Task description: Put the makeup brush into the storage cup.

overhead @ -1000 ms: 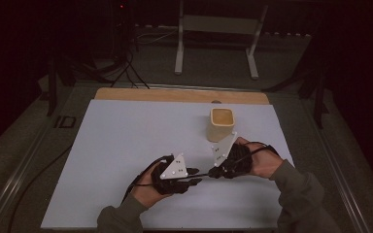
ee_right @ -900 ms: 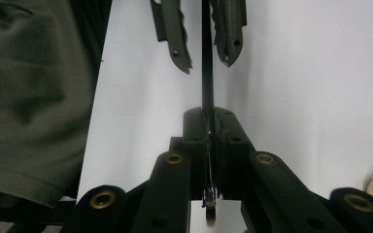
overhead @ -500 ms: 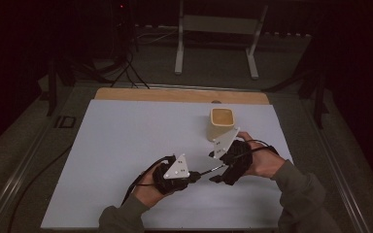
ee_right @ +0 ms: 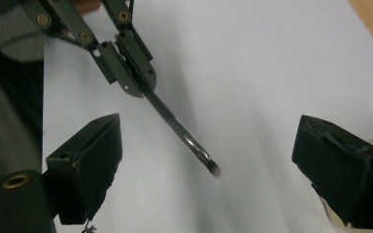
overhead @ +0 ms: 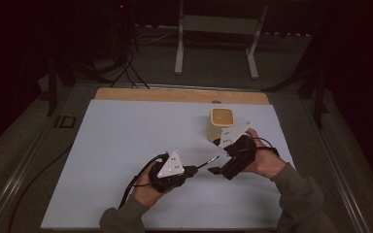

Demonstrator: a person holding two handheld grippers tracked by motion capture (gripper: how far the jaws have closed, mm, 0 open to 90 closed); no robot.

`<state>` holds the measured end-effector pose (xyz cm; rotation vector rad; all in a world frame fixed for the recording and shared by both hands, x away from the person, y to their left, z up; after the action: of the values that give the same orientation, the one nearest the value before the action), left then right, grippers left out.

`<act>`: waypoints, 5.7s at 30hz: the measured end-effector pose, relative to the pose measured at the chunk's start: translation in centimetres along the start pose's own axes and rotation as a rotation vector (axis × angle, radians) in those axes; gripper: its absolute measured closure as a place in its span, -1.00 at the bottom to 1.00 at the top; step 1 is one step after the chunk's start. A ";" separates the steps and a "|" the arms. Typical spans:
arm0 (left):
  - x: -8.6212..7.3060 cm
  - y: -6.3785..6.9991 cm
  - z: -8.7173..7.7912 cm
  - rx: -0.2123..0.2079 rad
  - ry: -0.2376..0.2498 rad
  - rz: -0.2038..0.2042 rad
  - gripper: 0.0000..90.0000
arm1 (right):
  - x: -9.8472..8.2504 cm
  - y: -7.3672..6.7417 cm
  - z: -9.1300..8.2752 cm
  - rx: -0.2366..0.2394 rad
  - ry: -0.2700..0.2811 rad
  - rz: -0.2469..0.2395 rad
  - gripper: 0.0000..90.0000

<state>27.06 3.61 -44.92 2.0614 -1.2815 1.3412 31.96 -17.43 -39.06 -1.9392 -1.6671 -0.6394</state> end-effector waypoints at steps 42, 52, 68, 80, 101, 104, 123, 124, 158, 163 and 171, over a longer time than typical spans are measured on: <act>1.2 -0.4 0.8 0.067 0.176 -0.166 0.57 | -1.2 1.0 -0.3 0.204 0.498 0.172 0.88; 0.8 -1.5 0.2 0.118 0.129 -0.217 -0.22 | -1.4 1.4 -1.4 0.131 0.471 0.172 0.89; 0.1 -2.4 -0.3 0.109 0.083 -0.262 -0.38 | -1.6 1.7 -1.9 0.092 0.443 0.170 0.89; -0.4 -2.8 -1.0 0.160 0.062 -0.257 -0.65 | -1.7 1.9 -2.4 0.066 0.433 0.163 0.89; -1.7 -3.9 -2.7 0.200 0.053 -0.277 -0.65 | -1.8 2.3 -2.8 0.045 0.425 0.162 0.89; -1.9 -4.1 -3.0 0.205 0.053 -0.281 -0.65 | -1.8 2.3 -2.9 0.042 0.424 0.164 0.89; -3.2 -5.2 -5.1 0.250 0.056 -0.302 -0.65 | -1.7 2.7 -3.2 0.020 0.421 0.171 0.89; -3.3 -5.2 -5.2 0.253 0.054 -0.300 -0.65 | -1.7 2.8 -3.2 0.017 0.421 0.170 0.89; -7.1 -6.8 -9.2 0.349 0.045 -0.349 -0.65 | -1.5 3.5 -4.1 -0.030 0.429 0.176 0.89; -7.4 -6.9 -9.6 0.358 0.047 -0.351 -0.65 | -1.5 3.7 -4.3 -0.037 0.428 0.176 0.89; -7.9 -7.1 -10.3 0.376 0.047 -0.356 -0.65 | -1.6 4.0 -4.8 -0.055 0.424 0.184 0.89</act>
<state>26.50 18.38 -45.66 2.3444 -0.6301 1.5311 35.57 -22.24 -36.64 -1.8089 -1.2084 -0.9532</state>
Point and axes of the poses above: each handheld gripper's, and its own axes: z roughly forward along the jaws, x roughly out of its top, y roughly to its right, the point moved 2 cm from there along z, roughly forward along the jaws, and after that the axes turned 10 degrees about x, right-handed, at the moved point
